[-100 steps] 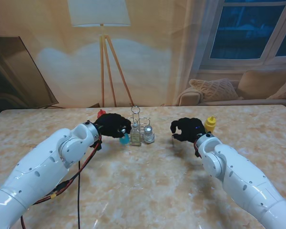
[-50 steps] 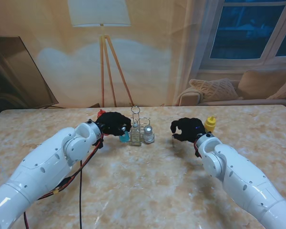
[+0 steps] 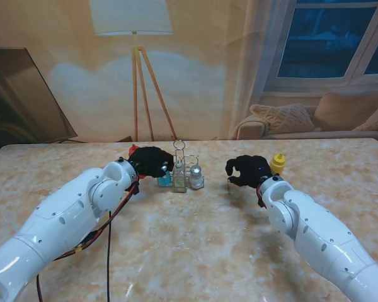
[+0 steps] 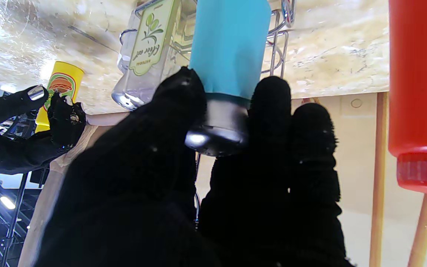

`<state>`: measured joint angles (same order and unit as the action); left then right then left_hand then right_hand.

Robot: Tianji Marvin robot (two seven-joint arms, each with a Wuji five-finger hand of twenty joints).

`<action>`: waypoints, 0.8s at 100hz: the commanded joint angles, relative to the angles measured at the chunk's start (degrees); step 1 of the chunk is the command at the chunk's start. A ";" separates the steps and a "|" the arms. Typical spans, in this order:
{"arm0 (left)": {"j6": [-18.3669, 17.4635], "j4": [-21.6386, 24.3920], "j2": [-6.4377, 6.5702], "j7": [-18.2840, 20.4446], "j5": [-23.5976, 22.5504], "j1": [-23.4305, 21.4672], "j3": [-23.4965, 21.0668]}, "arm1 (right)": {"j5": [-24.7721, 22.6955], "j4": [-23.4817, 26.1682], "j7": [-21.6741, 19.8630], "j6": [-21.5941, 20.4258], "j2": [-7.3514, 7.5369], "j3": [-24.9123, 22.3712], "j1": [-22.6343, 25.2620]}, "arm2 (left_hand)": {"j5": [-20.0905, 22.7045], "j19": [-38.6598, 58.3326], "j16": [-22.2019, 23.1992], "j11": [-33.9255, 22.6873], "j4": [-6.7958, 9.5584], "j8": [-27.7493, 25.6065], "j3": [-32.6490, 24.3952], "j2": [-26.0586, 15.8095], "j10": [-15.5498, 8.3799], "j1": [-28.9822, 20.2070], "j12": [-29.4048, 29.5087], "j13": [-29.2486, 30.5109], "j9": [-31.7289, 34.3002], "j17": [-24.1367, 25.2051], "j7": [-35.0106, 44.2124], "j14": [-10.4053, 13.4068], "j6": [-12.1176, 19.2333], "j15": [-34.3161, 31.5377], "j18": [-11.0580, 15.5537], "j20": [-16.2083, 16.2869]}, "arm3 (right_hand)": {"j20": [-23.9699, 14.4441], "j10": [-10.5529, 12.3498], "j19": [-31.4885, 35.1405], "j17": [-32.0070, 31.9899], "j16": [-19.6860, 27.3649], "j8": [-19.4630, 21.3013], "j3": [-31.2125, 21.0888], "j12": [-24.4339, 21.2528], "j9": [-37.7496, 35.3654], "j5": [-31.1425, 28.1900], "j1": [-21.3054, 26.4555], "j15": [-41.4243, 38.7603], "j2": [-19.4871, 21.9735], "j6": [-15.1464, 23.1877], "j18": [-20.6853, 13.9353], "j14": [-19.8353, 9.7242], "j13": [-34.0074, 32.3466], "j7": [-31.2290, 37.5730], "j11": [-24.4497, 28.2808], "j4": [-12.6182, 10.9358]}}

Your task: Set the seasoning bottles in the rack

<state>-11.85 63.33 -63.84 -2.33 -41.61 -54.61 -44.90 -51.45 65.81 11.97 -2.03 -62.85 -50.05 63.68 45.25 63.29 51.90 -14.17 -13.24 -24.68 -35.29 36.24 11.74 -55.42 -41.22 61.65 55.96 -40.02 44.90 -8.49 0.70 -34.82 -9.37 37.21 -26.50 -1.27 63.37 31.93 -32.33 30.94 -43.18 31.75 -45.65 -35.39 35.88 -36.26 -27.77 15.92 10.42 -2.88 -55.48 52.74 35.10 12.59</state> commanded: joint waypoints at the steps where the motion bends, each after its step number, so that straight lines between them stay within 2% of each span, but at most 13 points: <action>1: 0.20 -0.37 -0.40 0.34 0.11 0.45 0.20 | -0.20 0.29 -0.81 -0.26 -0.11 0.10 0.50 | 1.04 0.31 1.83 -5.77 1.20 -0.15 -2.53 -3.98 -1.71 -4.89 -2.99 -0.59 3.71 1.12 5.64 4.71 -2.58 -1.44 2.41 1.23 | -0.08 0.94 0.37 0.13 0.39 0.50 -1.02 -0.01 -1.90 -0.79 0.76 0.08 -0.36 0.88 0.04 -0.10 -0.11 0.69 -0.10 -1.31; 46: 1.24 -3.27 -1.37 -2.12 1.13 1.69 2.23 | -0.19 0.37 -0.99 -0.26 -0.09 0.13 0.52 | 0.71 0.26 1.99 -5.92 1.29 0.09 -2.44 -3.89 -1.95 -4.93 -2.94 -0.91 3.42 1.40 6.05 4.81 -2.46 -1.48 2.80 1.14 | -0.08 0.97 0.37 0.20 0.38 0.49 -1.07 0.02 -1.93 -0.79 0.77 0.05 -0.39 0.89 -0.06 -0.17 -0.17 0.70 -0.04 -1.29; 80: 1.21 -4.09 -1.66 -2.42 1.71 2.17 3.12 | -0.23 0.45 -1.02 -0.28 -0.07 0.04 0.59 | 0.49 0.13 1.96 -5.92 1.25 0.30 -2.45 -3.80 -2.01 -4.79 -2.86 -1.15 3.10 1.59 6.19 4.77 -2.37 -1.38 2.84 1.02 | -0.09 0.89 0.39 0.29 0.28 0.49 -1.15 0.14 -1.94 -0.83 0.77 -0.12 -0.44 0.78 0.00 -0.18 -0.19 0.74 0.14 -1.28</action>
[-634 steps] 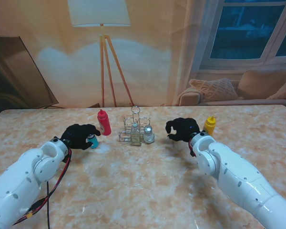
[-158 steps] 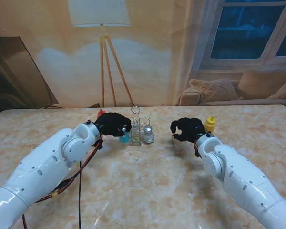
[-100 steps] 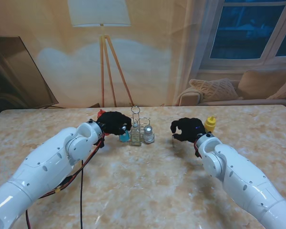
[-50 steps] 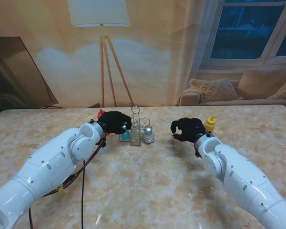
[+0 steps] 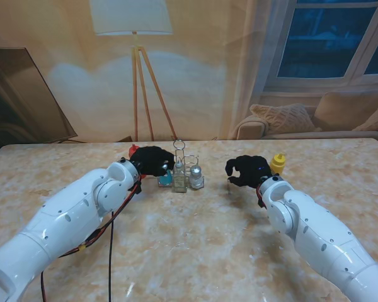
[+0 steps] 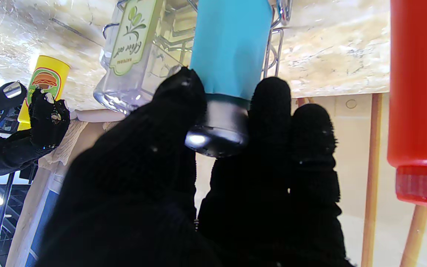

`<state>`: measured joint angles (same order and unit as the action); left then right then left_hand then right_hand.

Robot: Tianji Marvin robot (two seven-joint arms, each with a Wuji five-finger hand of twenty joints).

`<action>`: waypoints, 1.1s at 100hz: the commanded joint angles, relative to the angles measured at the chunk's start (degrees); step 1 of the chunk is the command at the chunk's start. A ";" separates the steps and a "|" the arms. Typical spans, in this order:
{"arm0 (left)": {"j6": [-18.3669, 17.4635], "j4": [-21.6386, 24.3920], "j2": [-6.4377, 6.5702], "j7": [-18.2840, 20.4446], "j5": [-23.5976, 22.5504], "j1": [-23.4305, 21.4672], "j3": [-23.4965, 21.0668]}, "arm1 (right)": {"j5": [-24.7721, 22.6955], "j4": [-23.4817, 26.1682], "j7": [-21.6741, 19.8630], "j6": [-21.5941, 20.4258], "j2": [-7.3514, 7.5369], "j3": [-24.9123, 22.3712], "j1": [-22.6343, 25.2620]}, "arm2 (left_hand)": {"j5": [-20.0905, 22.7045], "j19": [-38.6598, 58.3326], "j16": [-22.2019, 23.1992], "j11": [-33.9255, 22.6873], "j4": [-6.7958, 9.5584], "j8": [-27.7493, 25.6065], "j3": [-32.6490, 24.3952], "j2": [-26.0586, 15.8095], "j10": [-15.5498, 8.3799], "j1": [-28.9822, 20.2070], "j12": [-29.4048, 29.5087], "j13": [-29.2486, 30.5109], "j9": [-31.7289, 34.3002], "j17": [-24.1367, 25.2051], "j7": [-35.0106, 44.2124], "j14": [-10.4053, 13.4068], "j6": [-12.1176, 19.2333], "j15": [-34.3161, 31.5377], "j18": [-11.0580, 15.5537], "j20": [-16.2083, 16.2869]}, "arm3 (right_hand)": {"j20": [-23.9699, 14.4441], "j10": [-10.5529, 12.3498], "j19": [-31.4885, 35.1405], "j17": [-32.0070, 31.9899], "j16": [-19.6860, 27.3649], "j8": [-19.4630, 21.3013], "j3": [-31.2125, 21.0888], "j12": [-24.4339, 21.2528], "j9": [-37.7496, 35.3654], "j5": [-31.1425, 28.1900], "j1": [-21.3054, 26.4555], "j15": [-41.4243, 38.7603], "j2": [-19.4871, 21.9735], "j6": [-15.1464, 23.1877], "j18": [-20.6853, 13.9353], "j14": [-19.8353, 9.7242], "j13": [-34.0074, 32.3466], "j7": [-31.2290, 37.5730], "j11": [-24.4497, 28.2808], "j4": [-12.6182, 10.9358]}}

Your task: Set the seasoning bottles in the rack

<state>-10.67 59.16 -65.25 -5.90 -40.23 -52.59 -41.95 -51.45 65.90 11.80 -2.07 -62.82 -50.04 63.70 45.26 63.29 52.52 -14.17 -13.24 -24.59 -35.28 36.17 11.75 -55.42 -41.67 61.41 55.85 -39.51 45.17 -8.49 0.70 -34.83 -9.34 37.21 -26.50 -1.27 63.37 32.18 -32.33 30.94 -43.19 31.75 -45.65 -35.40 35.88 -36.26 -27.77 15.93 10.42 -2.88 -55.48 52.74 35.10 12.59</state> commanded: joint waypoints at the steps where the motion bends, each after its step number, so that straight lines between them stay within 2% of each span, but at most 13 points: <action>1: 0.04 0.08 -0.24 1.24 0.37 0.16 0.19 | -0.22 0.36 -0.85 -0.24 -0.10 0.03 0.57 | 0.49 0.10 1.33 -5.90 1.24 0.23 -2.46 -3.73 -2.02 -4.77 -2.39 -0.96 3.15 1.12 5.92 4.77 -2.40 -1.34 2.80 1.01 | -0.09 0.87 0.39 0.04 0.28 0.49 -1.12 0.14 -1.93 -0.83 0.75 -0.13 -0.46 0.77 0.00 -0.16 -0.20 0.74 0.14 -1.27; 6: 0.07 0.09 -0.23 1.50 0.47 0.18 0.30 | -0.25 0.36 -0.86 -0.22 -0.10 0.02 0.57 | 0.24 -0.06 1.20 -5.81 1.14 0.49 -2.30 -3.66 -1.87 -4.38 -2.16 -1.34 2.56 1.33 5.61 4.50 -2.67 -1.07 2.61 0.94 | -0.09 0.93 0.37 0.01 0.27 0.48 -1.15 0.15 -1.90 -0.80 0.80 -0.15 -0.50 0.79 -0.04 -0.17 -0.20 0.72 0.13 -1.28; 23: 0.32 0.00 -0.27 1.26 0.27 0.25 0.60 | -0.28 0.44 -0.87 -0.16 -0.09 -0.05 0.63 | -1.45 -1.96 0.20 -13.48 0.60 -0.24 -2.49 -3.18 -0.21 -1.92 5.83 -4.69 -5.54 3.70 0.38 2.88 -4.83 1.36 1.05 -0.05 | -0.10 1.02 0.39 0.01 0.26 0.46 -1.19 0.13 -1.89 -0.74 0.77 -0.16 -0.50 0.77 0.05 -0.16 -0.14 0.70 0.09 -1.27; 42: 0.38 0.06 -0.26 0.98 0.05 0.12 0.50 | -0.33 0.49 -0.84 -0.18 -0.08 -0.12 0.70 | -2.69 -3.03 -1.52 -14.91 0.08 -0.35 -3.27 -1.72 0.53 -0.04 9.88 -7.18 -10.07 5.68 -3.37 2.12 -6.45 2.78 0.61 -0.77 | -0.09 0.89 0.38 0.01 0.28 0.46 -1.30 0.14 -1.94 -0.75 0.80 -0.14 -0.68 0.80 0.04 -0.25 -0.15 0.71 0.10 -1.25; 46: 0.41 0.05 -0.26 0.92 0.00 0.09 0.48 | -0.33 0.48 -0.87 -0.16 -0.08 -0.11 0.69 | -2.29 -3.12 -2.82 -16.37 -0.42 -1.36 -5.02 -1.40 0.66 1.03 13.70 -7.59 -10.61 5.92 -5.00 2.06 -6.71 2.49 0.47 -1.13 | -0.09 0.96 0.39 0.02 0.27 0.46 -1.32 0.13 -1.92 -0.73 0.82 -0.15 -0.74 0.72 0.04 -0.18 -0.17 0.70 0.08 -1.25; 56: 0.53 0.05 -0.22 0.91 -0.07 -0.03 0.41 | -0.30 0.52 -1.00 -0.16 -0.06 -0.10 0.70 | -2.55 -3.39 -3.66 -16.20 -0.37 -1.23 -5.32 -1.61 0.86 1.82 14.17 -8.28 -11.31 6.48 -5.91 1.97 -7.28 3.03 0.26 -1.29 | -0.08 0.96 0.35 -0.05 0.28 0.45 -1.39 0.11 -1.87 -0.75 0.80 -0.13 -0.76 0.82 0.00 -0.16 -0.13 0.69 0.02 -1.23; 59: 0.56 0.06 -0.21 0.87 -0.11 -0.09 0.38 | -0.31 0.52 -1.01 -0.18 -0.06 -0.08 0.69 | -2.43 -3.54 -5.49 -16.11 -0.74 -2.20 -6.93 -1.32 1.04 2.98 14.53 -8.57 -11.64 6.75 -7.46 1.81 -7.55 2.67 0.14 -1.48 | -0.08 0.95 0.35 -0.05 0.29 0.46 -1.42 0.12 -1.92 -0.74 0.80 -0.13 -0.79 0.80 -0.04 -0.24 -0.13 0.70 0.04 -1.23; 69: 0.58 0.14 -0.14 0.80 -0.31 -0.27 0.24 | -0.26 0.50 -1.09 -0.19 -0.06 -0.04 0.65 | -2.46 -4.12 -6.35 -15.63 -0.46 -2.45 -8.96 -1.13 1.37 4.75 14.80 -9.54 -12.52 7.47 -9.40 1.50 -8.31 2.92 -0.08 -1.79 | -0.09 1.07 0.37 0.03 0.27 0.46 -1.54 0.13 -1.94 -0.77 0.85 -0.16 -0.91 0.88 0.07 -0.24 -0.20 0.70 0.06 -1.22; 110: 0.97 -0.51 -0.28 0.10 -0.38 -0.49 0.66 | -0.16 0.48 -1.17 -0.17 -0.08 0.06 0.60 | -2.49 -4.83 -7.16 -15.14 -0.36 -3.07 -11.45 -1.47 1.75 7.23 15.06 -10.90 -13.72 8.54 -12.24 1.18 -9.09 3.19 -0.14 -2.30 | -0.10 1.01 0.40 0.04 0.25 0.45 -1.64 0.15 -1.98 -0.80 0.79 -0.20 -0.89 0.84 0.09 -0.18 -0.23 0.73 0.10 -1.17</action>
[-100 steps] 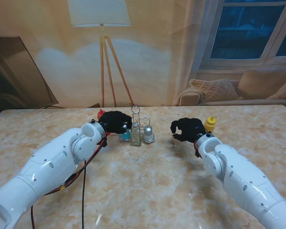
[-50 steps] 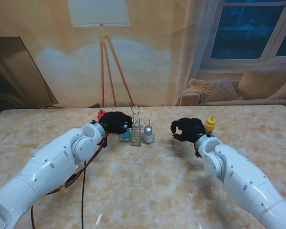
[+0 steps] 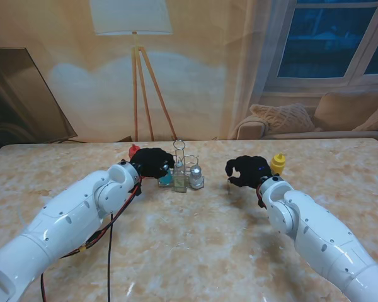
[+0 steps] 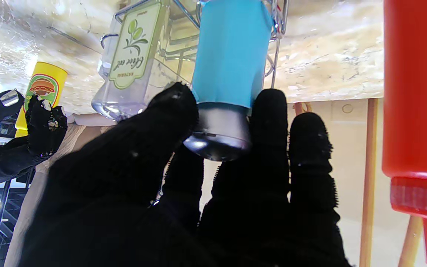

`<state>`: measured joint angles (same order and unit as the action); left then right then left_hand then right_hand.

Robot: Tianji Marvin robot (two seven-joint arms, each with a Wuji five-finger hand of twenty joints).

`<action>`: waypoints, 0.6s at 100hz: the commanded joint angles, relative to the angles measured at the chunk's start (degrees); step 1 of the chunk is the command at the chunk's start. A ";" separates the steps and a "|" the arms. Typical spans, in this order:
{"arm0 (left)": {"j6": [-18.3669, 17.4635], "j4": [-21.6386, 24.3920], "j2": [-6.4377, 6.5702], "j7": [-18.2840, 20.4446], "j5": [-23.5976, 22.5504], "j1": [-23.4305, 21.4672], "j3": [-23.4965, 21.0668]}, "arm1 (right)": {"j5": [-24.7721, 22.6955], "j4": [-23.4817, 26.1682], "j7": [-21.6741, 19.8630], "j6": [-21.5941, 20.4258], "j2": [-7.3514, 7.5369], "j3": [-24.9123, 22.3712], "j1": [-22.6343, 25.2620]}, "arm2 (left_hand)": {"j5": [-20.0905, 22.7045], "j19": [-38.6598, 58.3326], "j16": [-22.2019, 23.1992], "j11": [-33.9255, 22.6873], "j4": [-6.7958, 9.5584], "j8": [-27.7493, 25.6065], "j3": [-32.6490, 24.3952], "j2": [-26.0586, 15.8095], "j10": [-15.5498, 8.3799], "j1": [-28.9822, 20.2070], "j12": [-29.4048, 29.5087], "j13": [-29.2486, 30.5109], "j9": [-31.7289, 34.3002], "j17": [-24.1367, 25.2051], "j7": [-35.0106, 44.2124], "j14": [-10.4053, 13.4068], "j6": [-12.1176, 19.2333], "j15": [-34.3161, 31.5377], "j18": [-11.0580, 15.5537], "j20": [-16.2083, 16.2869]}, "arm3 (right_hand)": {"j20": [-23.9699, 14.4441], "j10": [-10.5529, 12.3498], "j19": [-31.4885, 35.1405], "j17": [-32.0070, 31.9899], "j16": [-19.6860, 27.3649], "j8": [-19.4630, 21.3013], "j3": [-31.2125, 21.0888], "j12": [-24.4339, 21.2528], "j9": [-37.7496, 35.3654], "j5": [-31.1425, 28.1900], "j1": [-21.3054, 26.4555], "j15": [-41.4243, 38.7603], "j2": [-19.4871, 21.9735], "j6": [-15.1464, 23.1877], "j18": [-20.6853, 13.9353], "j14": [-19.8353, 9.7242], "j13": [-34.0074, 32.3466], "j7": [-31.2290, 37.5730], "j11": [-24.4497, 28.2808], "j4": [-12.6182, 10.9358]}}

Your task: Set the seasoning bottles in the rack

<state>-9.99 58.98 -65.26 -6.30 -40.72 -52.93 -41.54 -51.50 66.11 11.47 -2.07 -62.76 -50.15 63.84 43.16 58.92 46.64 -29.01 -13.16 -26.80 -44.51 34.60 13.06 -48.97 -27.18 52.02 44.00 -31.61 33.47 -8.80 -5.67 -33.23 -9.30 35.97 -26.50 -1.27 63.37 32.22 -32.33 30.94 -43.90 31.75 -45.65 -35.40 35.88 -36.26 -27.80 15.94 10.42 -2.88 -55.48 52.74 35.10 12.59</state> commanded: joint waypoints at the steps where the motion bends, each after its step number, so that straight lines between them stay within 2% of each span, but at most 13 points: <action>1: 0.31 -0.38 -0.29 0.47 0.16 -0.15 0.28 | -0.11 0.28 -0.84 -0.17 -0.14 0.17 0.46 | -0.45 -0.47 -1.28 -0.31 -0.45 -0.88 -2.21 0.08 0.46 0.75 0.57 -1.51 -1.84 0.67 -0.60 1.42 -2.78 1.58 -0.17 -1.06 | -0.10 1.01 0.40 0.00 0.25 0.46 -0.94 0.15 -1.98 -0.84 0.78 -0.21 -0.87 0.89 0.10 -0.20 -0.25 0.74 0.10 -1.17; 34: 1.07 -1.97 -0.80 -0.43 1.00 0.09 1.44 | -0.12 0.33 -0.84 -0.16 -0.13 0.09 0.52 | -1.00 -1.29 -1.91 0.37 0.23 -0.93 -2.74 -0.90 0.54 2.26 0.95 -2.76 -3.04 1.85 -2.08 0.95 -3.02 2.10 -0.54 -1.50 | -0.11 1.16 0.41 -0.04 0.20 0.45 -0.94 0.16 -2.03 -0.77 0.80 -0.30 -0.88 0.91 0.08 -0.31 -0.32 0.72 0.12 -1.17; 39: 1.11 -2.02 -0.82 -0.50 1.05 0.05 1.45 | -0.13 0.34 -0.90 -0.16 -0.12 0.09 0.52 | -1.44 -1.64 -2.26 0.93 0.83 -0.74 -3.21 -1.47 0.49 3.21 1.33 -3.11 -3.42 2.24 -2.98 0.81 -3.07 2.45 -0.79 -1.69 | -0.10 1.13 0.37 -0.11 0.20 0.44 -0.95 0.16 -2.03 -0.77 0.80 -0.30 -0.88 0.88 0.05 -0.29 -0.29 0.72 0.11 -1.16; 44: 1.14 -2.04 -0.84 -0.52 1.10 0.01 1.45 | -0.12 0.37 -0.96 -0.16 -0.11 0.08 0.53 | -1.80 -1.86 -2.58 1.36 2.26 -0.59 -4.20 -2.11 0.47 4.61 1.75 -3.41 -3.86 2.54 -4.04 0.60 -3.08 2.64 -0.90 -1.87 | -0.11 1.07 0.39 -0.07 0.19 0.42 -0.99 0.15 -1.97 -0.75 0.86 -0.31 -0.89 0.94 0.06 -0.32 -0.32 0.69 0.08 -1.18; 48: 1.16 -2.03 -0.85 -0.48 1.19 -0.02 1.43 | -0.12 0.38 -0.99 -0.15 -0.11 0.08 0.54 | -2.35 -1.95 -2.77 1.87 4.17 0.04 -5.32 -2.65 0.51 6.16 2.15 -3.86 -4.42 2.92 -5.36 0.33 -3.29 2.77 -1.15 -1.92 | -0.12 1.01 0.40 -0.05 0.19 0.42 -0.97 0.16 -2.02 -0.73 0.81 -0.33 -0.91 0.93 0.08 -0.29 -0.35 0.68 0.10 -1.17; 60: 1.15 -1.90 -0.84 -0.32 1.34 -0.15 1.29 | -0.19 0.42 -0.97 -0.16 -0.09 0.05 0.58 | -4.52 -2.26 -3.07 3.27 4.51 1.12 -4.95 -2.63 1.25 8.27 2.86 -5.99 -6.43 4.91 -7.80 -0.95 -3.43 3.53 -2.60 -1.71 | -0.12 1.13 0.39 -0.07 0.19 0.40 -1.03 0.17 -2.02 -0.66 0.85 -0.32 -1.07 0.86 0.11 -0.33 -0.35 0.66 0.11 -1.15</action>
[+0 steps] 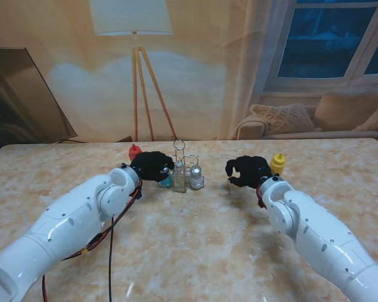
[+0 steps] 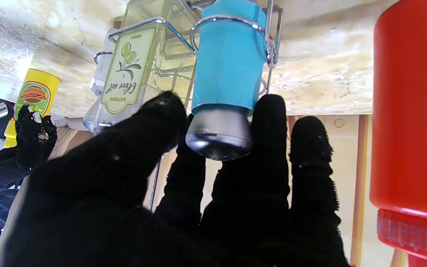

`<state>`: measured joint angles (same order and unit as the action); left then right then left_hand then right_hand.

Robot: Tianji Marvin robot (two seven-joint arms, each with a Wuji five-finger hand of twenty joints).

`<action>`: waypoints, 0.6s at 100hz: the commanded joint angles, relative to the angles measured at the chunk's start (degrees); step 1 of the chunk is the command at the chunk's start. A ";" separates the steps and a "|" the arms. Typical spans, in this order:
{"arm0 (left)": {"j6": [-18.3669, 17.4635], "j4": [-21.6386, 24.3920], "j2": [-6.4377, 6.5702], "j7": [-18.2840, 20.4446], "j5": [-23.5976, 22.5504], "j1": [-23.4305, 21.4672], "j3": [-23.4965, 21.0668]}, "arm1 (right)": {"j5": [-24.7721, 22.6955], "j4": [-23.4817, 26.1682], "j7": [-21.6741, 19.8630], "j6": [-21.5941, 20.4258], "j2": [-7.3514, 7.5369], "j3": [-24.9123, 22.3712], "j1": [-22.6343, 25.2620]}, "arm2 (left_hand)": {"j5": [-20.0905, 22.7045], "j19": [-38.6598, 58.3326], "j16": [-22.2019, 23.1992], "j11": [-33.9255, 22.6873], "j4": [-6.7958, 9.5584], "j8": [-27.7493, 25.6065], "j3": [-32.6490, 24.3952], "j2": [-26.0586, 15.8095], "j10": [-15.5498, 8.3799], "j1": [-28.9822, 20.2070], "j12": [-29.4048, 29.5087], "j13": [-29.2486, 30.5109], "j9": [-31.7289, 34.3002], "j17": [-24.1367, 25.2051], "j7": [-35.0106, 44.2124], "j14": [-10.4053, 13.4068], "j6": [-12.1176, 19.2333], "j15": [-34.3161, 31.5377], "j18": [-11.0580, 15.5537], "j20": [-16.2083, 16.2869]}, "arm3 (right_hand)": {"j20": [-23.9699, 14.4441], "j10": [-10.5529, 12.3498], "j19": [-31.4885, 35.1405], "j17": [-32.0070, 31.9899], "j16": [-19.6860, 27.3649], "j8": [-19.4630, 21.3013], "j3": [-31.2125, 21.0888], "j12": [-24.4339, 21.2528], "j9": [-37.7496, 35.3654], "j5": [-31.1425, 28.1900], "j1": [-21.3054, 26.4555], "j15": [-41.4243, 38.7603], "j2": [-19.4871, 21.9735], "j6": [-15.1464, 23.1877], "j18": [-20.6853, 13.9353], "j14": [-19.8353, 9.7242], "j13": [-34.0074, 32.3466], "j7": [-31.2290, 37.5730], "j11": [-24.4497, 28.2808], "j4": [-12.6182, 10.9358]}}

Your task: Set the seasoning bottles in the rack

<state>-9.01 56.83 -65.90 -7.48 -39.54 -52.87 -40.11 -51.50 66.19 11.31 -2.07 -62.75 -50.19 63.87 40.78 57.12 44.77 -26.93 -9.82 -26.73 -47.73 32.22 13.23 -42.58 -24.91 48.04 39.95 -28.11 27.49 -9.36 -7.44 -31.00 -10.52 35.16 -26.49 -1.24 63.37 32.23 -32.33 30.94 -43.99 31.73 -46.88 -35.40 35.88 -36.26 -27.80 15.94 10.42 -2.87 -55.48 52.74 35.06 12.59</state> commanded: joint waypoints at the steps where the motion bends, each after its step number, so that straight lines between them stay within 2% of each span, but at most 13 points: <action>1: 0.16 0.28 -0.19 0.89 0.18 -0.23 -0.16 | -0.20 0.34 -0.81 -0.16 -0.11 0.09 0.56 | -2.20 -0.49 -1.27 1.35 1.20 1.17 -1.94 -0.05 1.15 2.13 0.67 -2.24 -2.54 1.65 -2.15 -0.54 -1.74 1.42 -1.64 -0.80 | -0.12 1.09 0.40 -0.05 0.19 0.40 -0.95 0.19 -0.77 -0.66 0.85 -0.33 -1.06 0.88 0.12 -0.35 -0.36 0.66 0.14 -1.15; 18: 0.07 0.70 -0.06 1.05 0.05 -0.54 -0.61 | -0.29 0.39 -0.79 -0.12 -0.09 0.03 0.61 | -3.75 -1.23 -2.58 3.44 1.05 1.96 -2.74 1.17 2.63 4.67 1.21 -7.06 -5.72 4.97 -5.46 -2.84 -2.48 3.67 -3.58 0.02 | -0.12 1.14 0.35 -0.14 0.19 0.39 -1.07 0.19 -0.74 -0.57 0.80 -0.32 -1.09 0.88 0.09 -0.39 -0.36 0.63 0.13 -1.12; 60: -0.59 3.85 0.94 1.53 -2.17 -2.26 -3.39 | -0.26 0.36 -0.83 -0.15 -0.09 0.03 0.59 | -3.10 -1.72 -3.50 4.70 1.05 1.31 -1.77 0.25 3.20 5.24 1.52 -9.42 -6.75 6.75 -6.09 -4.16 -2.28 4.21 -4.66 0.63 | -0.14 1.16 0.36 -0.11 0.17 0.40 -1.17 0.19 -0.78 -0.60 0.81 -0.32 -1.13 0.98 0.09 -0.34 -0.38 0.67 0.12 -1.08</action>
<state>-9.39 59.43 -65.36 -6.78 -41.06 -54.60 -42.81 -51.58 66.27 11.32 -2.06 -62.72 -50.25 63.96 38.89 56.04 42.58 -22.97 -9.79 -25.32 -48.38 32.32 15.16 -38.52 -23.86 40.59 34.95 -22.34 22.79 -12.13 -9.20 -28.13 -14.08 35.16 -26.49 -1.15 63.37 32.22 -32.33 30.94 -44.24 31.72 -46.90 -35.40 35.88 -36.26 -27.82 15.95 10.42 -2.88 -55.48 52.74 35.06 12.59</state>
